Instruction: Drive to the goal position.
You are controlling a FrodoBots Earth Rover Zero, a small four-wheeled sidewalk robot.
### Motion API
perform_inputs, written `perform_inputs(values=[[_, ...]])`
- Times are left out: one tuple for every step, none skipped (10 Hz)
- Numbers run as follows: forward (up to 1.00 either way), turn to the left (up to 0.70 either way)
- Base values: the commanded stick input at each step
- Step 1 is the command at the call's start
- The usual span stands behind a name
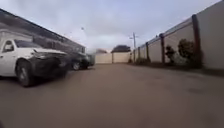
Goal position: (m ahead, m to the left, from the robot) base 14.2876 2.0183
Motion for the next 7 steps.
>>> perform_inputs(values=[[0.50, 0.00], [0.50, 0.00], [0.50, 0.00], [0.50, 0.00], [0.50, 0.00], [0.50, 0.00], [0.50, 0.00]])
